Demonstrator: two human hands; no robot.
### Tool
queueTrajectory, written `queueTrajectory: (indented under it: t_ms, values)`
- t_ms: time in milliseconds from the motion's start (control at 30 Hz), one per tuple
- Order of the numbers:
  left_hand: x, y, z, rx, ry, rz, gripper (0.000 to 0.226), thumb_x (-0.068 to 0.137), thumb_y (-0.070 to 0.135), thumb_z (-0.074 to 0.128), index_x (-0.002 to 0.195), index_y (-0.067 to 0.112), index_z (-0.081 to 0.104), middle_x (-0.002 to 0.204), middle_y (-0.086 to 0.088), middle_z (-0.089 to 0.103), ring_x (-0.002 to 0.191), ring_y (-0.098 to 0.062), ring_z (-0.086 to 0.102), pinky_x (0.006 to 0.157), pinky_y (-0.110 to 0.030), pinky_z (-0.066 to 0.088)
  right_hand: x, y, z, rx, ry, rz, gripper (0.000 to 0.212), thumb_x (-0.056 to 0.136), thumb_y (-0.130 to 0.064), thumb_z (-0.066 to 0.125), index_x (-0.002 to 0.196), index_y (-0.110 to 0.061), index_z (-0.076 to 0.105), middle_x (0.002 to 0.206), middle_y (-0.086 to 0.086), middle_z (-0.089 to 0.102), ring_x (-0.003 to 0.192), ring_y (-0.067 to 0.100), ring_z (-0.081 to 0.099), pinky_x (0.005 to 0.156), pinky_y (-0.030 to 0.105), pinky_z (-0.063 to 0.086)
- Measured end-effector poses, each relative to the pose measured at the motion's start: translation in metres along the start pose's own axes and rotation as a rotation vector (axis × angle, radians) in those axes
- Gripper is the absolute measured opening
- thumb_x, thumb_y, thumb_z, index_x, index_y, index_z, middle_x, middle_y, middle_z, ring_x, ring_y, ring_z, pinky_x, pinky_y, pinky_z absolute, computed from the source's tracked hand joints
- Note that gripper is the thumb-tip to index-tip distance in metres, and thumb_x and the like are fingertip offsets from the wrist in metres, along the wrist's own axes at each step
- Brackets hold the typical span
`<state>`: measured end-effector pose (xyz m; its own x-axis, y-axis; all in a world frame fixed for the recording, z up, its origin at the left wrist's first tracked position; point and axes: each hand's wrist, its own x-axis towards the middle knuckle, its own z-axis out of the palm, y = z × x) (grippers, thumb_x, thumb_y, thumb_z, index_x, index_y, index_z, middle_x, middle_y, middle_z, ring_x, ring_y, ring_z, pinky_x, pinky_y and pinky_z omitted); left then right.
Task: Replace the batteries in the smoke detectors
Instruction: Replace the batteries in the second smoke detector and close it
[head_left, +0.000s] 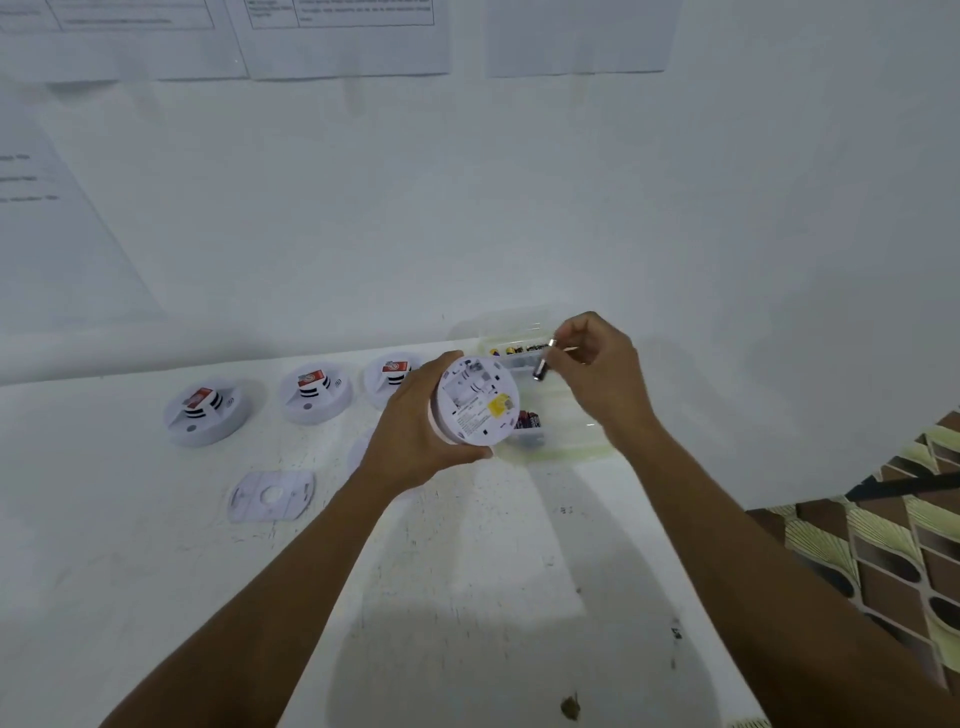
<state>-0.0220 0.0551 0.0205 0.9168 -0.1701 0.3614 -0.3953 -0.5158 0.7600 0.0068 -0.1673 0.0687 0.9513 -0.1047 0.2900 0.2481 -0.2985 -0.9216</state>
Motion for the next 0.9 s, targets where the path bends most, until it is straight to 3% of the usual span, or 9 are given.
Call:
queueTrajectory:
  t_ms: [133,267,333,433,500,567,633,733,900]
  values:
    - [-0.004,0.002,-0.008,0.006,0.026,-0.003,0.101,0.048,0.046,0.089,0.136,0.032,0.041,0.130,0.023,0.050,0.124,-0.009,0.049,0.104,-0.045,0.045,0.018,0.029,-0.013,-0.456,-0.211,0.084,0.012,0.080,-0.013,0.072,0.084,-0.019,0.062,0.081,-0.003,0.069,0.076,0.017,0.068,0.061,0.023,0.048]
    - [-0.003,0.006,-0.005,0.000,0.030,0.002,0.100,0.048,0.043,0.090,0.135,0.034,0.042,0.132,0.013,0.053,0.124,-0.009,0.048,0.105,-0.046,0.044,0.026,0.041,-0.003,-0.722,-0.519,0.147,0.009,0.084,-0.018,0.072,0.086,-0.019,0.063,0.090,0.000,0.066,0.082,0.020,0.067,0.071,0.028,0.053]
    - [-0.001,0.008,-0.005,-0.007,0.031,0.010,0.099,0.049,0.042,0.090,0.134,0.035,0.041,0.131,0.017,0.053,0.124,-0.007,0.048,0.106,-0.043,0.043,0.027,0.040,0.001,-0.779,-0.588,0.143,0.003,0.087,-0.018,0.069,0.090,-0.016,0.068,0.090,0.000,0.065,0.084,0.017,0.066,0.073,0.027,0.052]
    - [0.002,0.005,-0.007,0.017,0.029,0.012,0.099,0.049,0.044,0.090,0.134,0.036,0.040,0.128,0.030,0.047,0.121,0.003,0.046,0.103,-0.030,0.041,0.033,0.035,0.002,-0.736,-0.602,0.171,0.010,0.091,-0.014,0.059,0.092,-0.012,0.069,0.089,0.004,0.072,0.083,0.019,0.070,0.078,0.031,0.057]
    - [0.006,0.001,-0.009,0.042,0.029,0.009,0.101,0.050,0.047,0.089,0.136,0.035,0.040,0.127,0.033,0.046,0.119,0.009,0.043,0.100,-0.023,0.038,0.039,0.033,0.002,-0.641,-0.589,0.241,0.010,0.093,-0.012,0.056,0.092,-0.011,0.067,0.085,0.010,0.074,0.076,0.023,0.074,0.072,0.034,0.061]
    - [0.010,-0.003,-0.011,0.056,0.031,0.001,0.101,0.050,0.047,0.089,0.137,0.035,0.039,0.127,0.031,0.047,0.118,0.006,0.044,0.101,-0.025,0.038,0.050,0.030,0.004,-0.599,-0.530,0.181,0.009,0.093,-0.014,0.057,0.092,-0.012,0.066,0.079,0.008,0.073,0.064,0.020,0.073,0.058,0.028,0.058]
    - [0.015,-0.007,-0.014,0.059,0.032,-0.008,0.102,0.050,0.047,0.090,0.137,0.035,0.039,0.128,0.027,0.048,0.120,-0.002,0.046,0.103,-0.030,0.041,0.064,0.026,0.010,-0.605,-0.432,0.040,0.009,0.090,-0.016,0.059,0.087,-0.017,0.066,0.073,0.002,0.070,0.059,0.018,0.069,0.055,0.024,0.049]
    - [0.022,-0.015,-0.018,0.061,0.028,-0.028,0.105,0.049,0.046,0.092,0.139,0.032,0.039,0.132,0.021,0.049,0.123,-0.004,0.045,0.105,-0.031,0.041,0.088,0.021,0.027,-0.609,-0.417,-0.071,0.007,0.088,-0.017,0.062,0.085,-0.021,0.067,0.074,-0.002,0.068,0.062,0.011,0.062,0.058,0.023,0.044]
    - [0.031,-0.023,-0.023,0.069,0.023,-0.024,0.104,0.049,0.047,0.089,0.138,0.035,0.036,0.131,0.024,0.047,0.123,-0.001,0.043,0.106,-0.028,0.037,0.128,0.039,0.061,-0.841,-0.566,0.013,0.008,0.086,-0.020,0.065,0.088,-0.026,0.069,0.098,0.001,0.072,0.089,0.018,0.066,0.082,0.031,0.053]
